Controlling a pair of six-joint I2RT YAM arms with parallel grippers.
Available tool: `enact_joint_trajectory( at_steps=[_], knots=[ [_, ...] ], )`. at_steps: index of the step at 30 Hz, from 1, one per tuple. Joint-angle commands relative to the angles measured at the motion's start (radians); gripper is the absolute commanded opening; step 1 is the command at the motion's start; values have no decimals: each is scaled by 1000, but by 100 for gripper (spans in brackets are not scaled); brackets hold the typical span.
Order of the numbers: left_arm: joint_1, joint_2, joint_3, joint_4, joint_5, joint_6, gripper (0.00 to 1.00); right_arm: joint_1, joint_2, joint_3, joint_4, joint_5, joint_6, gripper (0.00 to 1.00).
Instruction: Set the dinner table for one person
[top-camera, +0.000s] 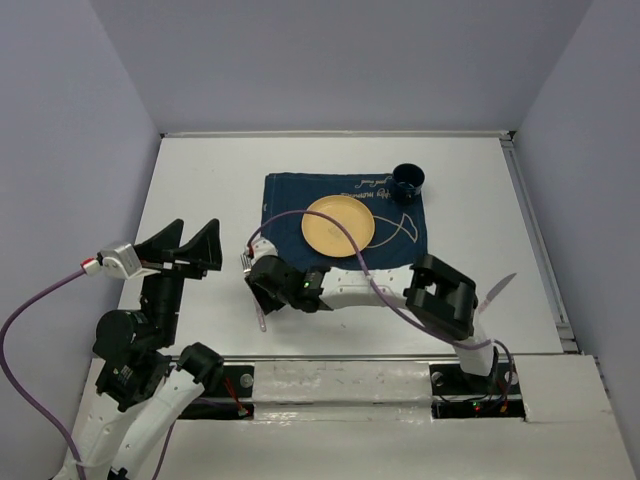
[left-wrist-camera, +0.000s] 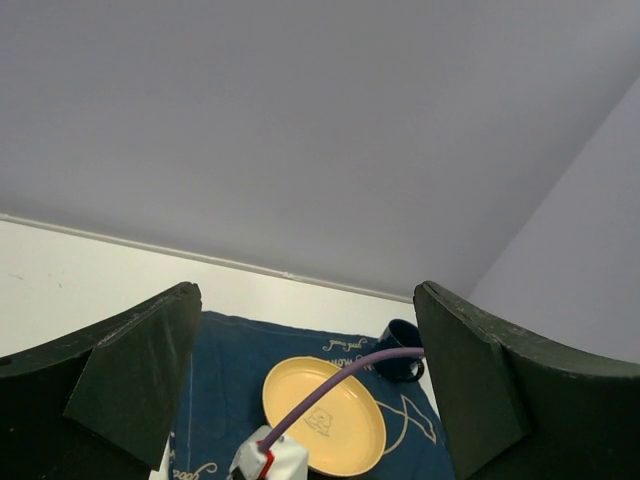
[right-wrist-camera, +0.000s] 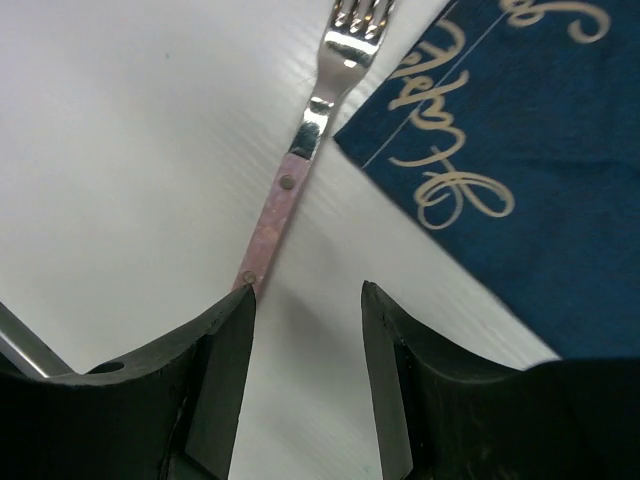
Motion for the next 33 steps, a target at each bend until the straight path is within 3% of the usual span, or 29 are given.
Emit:
enact_joint_trajectory(
  at_steps=[1, 10, 13, 22, 25, 26, 27, 28, 33],
  knots=[
    [14, -16, -2, 36, -29, 18, 99, 16, 39, 115, -13, 82, 60, 53],
    [21, -15, -3, 39, 1, 10, 99, 79, 217, 250, -79, 91, 102, 50],
    [21, -18, -3, 41, 5, 9, 99, 88, 246, 279, -96, 113, 116, 43],
    [19, -24, -3, 42, 18, 6, 99, 97, 264, 325, -140, 185, 99, 36],
    [21, -29, -3, 44, 20, 4, 99, 97, 298, 356, -151, 151, 105, 24],
    [19, -29, -3, 44, 20, 4, 99, 97, 307, 365, -153, 145, 108, 18],
    [21, -30, -3, 44, 18, 6, 99, 97, 324, 388, -157, 144, 108, 4],
    [19, -32, -3, 44, 17, 4, 99, 97, 324, 397, -165, 150, 122, 0],
    [22, -30, 3, 30, -29, 10, 99, 97, 222, 434, -142, 274, 102, 0]
  ],
)
